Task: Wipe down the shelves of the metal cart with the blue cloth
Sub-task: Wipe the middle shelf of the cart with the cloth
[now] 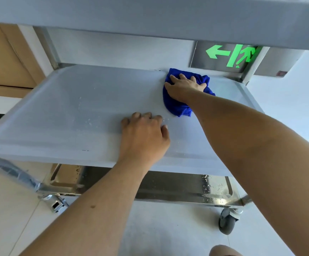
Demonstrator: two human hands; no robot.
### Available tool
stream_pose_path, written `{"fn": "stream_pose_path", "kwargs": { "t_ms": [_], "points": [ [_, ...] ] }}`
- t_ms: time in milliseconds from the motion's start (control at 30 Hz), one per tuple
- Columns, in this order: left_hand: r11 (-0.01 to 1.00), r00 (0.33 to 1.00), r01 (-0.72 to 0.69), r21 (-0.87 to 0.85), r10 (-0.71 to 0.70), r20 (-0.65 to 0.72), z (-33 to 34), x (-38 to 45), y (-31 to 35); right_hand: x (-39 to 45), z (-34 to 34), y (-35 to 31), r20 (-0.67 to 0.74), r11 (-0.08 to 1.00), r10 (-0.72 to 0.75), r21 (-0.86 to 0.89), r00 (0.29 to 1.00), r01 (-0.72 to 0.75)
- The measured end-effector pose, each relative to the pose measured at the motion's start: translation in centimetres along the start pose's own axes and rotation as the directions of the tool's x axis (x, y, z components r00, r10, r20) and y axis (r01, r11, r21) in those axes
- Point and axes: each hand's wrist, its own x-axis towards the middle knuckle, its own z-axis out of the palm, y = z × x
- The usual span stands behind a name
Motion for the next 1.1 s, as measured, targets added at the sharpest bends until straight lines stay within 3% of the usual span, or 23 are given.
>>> {"fn": "stream_pose_path", "kwargs": {
  "t_ms": [300, 833, 1100],
  "points": [
    [1.000, 1.000, 0.012, -0.022, -0.012, 0.010, 0.2, 0.1, 0.0, -1.2, 0.2, 0.4, -0.026, 0.999, -0.011, 0.045, 1.000, 0.013],
    [0.996, 0.998, 0.063, -0.063, -0.063, -0.005, -0.4, -0.1, 0.4, -12.4, 1.9, 0.9, -0.011, 0.993, -0.100, 0.054, 0.995, 0.100],
    [0.983, 0.983, 0.185, 0.006, -0.185, 0.012, -1.2, -0.5, 0.6, -18.1, 1.8, 1.2, 0.020, 0.991, -0.112, 0.074, 0.994, 0.110]
  ]
}}
